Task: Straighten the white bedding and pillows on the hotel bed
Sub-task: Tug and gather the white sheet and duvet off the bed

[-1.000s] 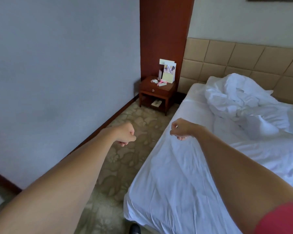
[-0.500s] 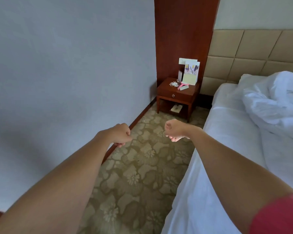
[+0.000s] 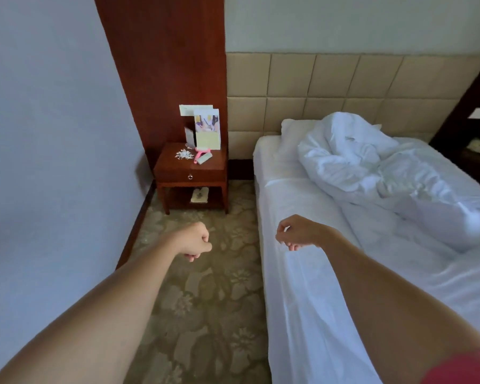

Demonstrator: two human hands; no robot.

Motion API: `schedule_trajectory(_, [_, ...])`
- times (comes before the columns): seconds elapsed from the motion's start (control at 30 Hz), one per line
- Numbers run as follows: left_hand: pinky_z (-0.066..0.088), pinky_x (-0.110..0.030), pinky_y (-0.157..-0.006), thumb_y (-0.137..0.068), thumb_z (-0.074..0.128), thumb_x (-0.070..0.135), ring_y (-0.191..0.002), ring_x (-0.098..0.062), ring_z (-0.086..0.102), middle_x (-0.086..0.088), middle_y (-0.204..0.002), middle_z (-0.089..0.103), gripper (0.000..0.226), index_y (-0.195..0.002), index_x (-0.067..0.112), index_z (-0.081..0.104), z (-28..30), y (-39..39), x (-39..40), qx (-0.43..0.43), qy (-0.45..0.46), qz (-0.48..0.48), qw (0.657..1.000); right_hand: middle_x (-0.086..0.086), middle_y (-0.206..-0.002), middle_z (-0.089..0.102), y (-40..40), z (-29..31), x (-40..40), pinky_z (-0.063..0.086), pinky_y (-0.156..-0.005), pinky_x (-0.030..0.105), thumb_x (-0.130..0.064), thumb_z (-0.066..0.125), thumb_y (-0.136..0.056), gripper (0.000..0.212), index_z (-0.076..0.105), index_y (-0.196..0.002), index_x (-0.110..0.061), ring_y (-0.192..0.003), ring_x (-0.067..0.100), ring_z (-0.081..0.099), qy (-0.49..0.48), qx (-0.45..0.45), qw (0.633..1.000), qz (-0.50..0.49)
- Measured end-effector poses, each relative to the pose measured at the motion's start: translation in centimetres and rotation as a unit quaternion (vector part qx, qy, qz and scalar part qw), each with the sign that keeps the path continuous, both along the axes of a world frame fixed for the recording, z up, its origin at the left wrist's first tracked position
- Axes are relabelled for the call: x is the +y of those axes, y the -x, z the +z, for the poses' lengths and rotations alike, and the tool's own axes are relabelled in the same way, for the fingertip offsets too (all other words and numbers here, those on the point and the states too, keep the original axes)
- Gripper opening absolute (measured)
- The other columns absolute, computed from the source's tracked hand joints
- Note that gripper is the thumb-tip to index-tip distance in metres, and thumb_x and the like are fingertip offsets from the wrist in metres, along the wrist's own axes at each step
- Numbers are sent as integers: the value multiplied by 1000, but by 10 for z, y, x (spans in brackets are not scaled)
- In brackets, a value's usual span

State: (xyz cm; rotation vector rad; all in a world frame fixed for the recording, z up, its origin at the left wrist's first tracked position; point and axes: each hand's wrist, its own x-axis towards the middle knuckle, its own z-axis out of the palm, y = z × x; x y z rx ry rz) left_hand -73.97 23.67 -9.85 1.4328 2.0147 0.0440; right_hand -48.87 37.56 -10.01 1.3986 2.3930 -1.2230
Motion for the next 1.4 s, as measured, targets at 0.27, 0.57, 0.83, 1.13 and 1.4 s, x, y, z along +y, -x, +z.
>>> schedule_trajectory(0.27, [53,-27,-59,-93,53,22,-54,-18,63,-9,-63,67,29,-65,13,49,25,36,152,-8,-59,-104,993,4,-63,66,-1,42,69,47,-59,23,-23,61,-83,14,64,-75,-12,-54,15,58,-59,-26,985,-158])
schedule_trajectory(0.57, [51,-30,-60,-91,55,21,-57,-20,61,-14,-67,66,30,-64,15,44,14,15,323,-36,-22,-232,972,9,-60,56,-26,25,195,40,-52,23,-13,54,-74,12,54,-62,-12,-53,22,50,-27,-76,958,-276])
schedule_trajectory(0.83, [46,-25,-49,-94,55,23,-52,-18,60,-9,-65,63,30,-67,14,44,33,81,500,32,-39,-170,984,5,-56,56,34,28,365,42,-67,28,-21,61,-87,37,47,-53,-12,-61,23,54,-59,22,964,-258])
schedule_trajectory(1.13, [44,-26,-56,-87,53,14,-52,-19,57,-12,-64,63,18,-70,13,48,-27,1,682,7,18,-332,943,9,-58,60,-60,-28,468,43,-58,27,-17,58,-89,29,47,-63,-12,-54,22,54,-10,-60,904,-424])
schedule_trajectory(1.4, [42,-23,-53,-86,52,15,-52,-22,54,-10,-59,63,22,-65,12,46,-45,-41,847,1,38,-470,882,10,-65,60,-65,-44,549,50,-52,25,-10,62,-90,26,45,-72,-16,-58,21,58,40,-65,840,-538])
